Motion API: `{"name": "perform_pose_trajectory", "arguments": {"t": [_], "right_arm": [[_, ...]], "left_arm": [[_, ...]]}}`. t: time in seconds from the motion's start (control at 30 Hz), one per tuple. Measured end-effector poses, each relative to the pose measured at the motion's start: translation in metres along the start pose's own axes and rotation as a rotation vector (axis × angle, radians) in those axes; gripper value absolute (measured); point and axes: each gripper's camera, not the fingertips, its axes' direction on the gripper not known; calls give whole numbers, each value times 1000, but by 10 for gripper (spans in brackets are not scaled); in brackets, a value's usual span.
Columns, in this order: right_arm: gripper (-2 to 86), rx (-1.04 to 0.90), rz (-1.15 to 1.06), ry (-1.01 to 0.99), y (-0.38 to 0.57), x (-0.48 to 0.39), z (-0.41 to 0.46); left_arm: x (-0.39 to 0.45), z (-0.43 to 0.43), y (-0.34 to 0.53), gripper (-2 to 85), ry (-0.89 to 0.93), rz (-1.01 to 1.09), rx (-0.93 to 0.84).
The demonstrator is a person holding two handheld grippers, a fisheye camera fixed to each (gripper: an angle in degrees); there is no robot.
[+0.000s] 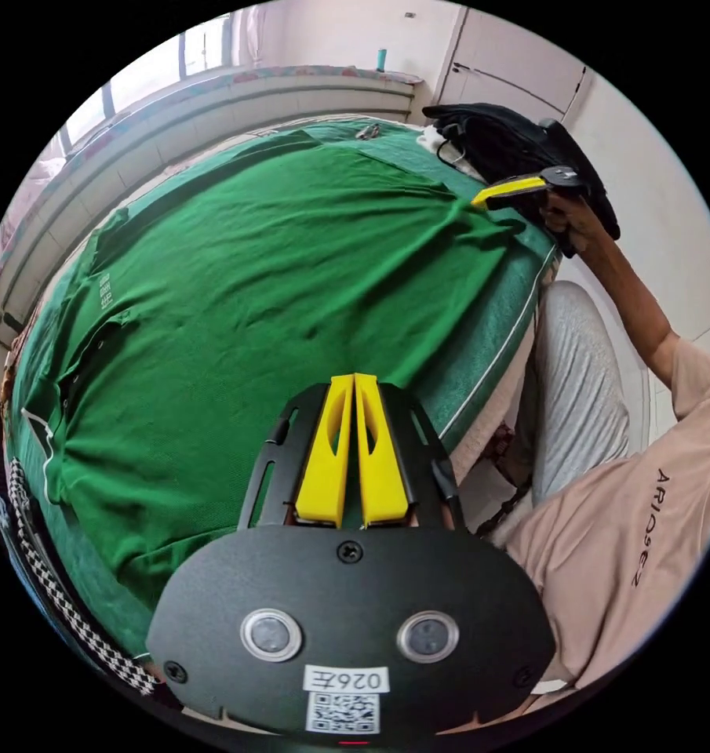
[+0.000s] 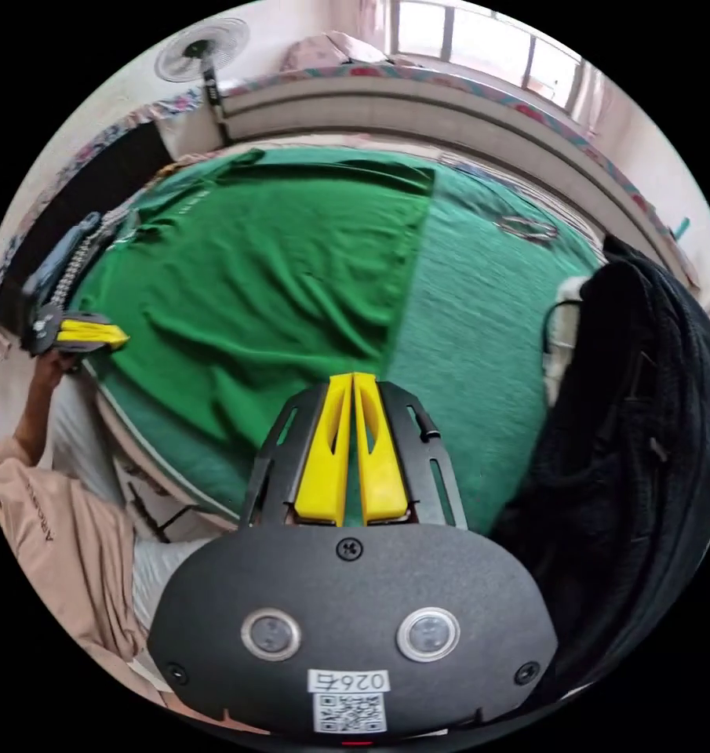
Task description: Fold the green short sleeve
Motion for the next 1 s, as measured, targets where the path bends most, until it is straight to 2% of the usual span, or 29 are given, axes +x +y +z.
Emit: {"name": "perform_pose_trajectory", "arguments": {"t": [0.03, 0.1, 0.13, 0.2, 0.23, 0.27, 0.33, 0.43, 0.5, 0.53, 0.57, 0.63, 0.7, 0.77, 0.83, 0.9, 1.0], "right_arm": [[-10, -12, -63, -38, 5, -18, 2], [-11, -129, -155, 54, 15, -36, 17], [-12, -87, -171, 87, 26, -34, 15], [-12, -83, -75, 41, 40, -10, 10], [-11, -71, 17, -32, 49, 9, 4], [-10, -82, 101, 24, 60, 20, -1], [-10, -51, 127, 117, 75, 12, -11], [-10, 52, 22, -29, 88, -28, -23], [-10, -33, -86, -42, 91, -53, -9], [-10, -132, -150, 30, 96, -62, 6], [-9, -76, -147, 17, 105, -61, 2], [-9, -106, -78, -49, 113, -48, -2], [-9, -126, -7, -65, 123, -38, -6], [-9, -67, 52, 15, 140, -47, -21], [-8, 20, 45, 51, 149, -67, -37], [-6, 146, 13, 36, 153, -97, -54], [7, 319, -153, -92, 147, -171, -72]], "left_arm": [[-3, -2, 8, -10, 15, -36, 31], [-6, -5, 16, -10, 56, -69, 43], [-5, -9, 22, -10, 95, -67, 45], [-4, -19, 33, -10, 139, -58, 73], [-4, -28, 43, -10, 128, -76, 119], [-5, -37, 55, -10, 93, -113, 171], [-8, -43, 71, -10, 11, -184, 208], [-14, -25, 87, -10, 21, -240, 84], [-11, -30, 105, -9, 11, -253, 168], [-10, -33, 114, -9, 16, -251, 168], [-8, -40, 123, -9, 28, -238, 164], [-9, -56, 137, -8, 35, -227, 166], [-12, -86, 162, -7, -18, -259, 284], [-19, -134, 206, -5, -126, -342, 489], [-27, -163, 241, -2, -207, -421, 595], [-37, -180, 271, 6, -266, -489, 601], [-60, -189, 319, 90, -268, -627, 552]]}}
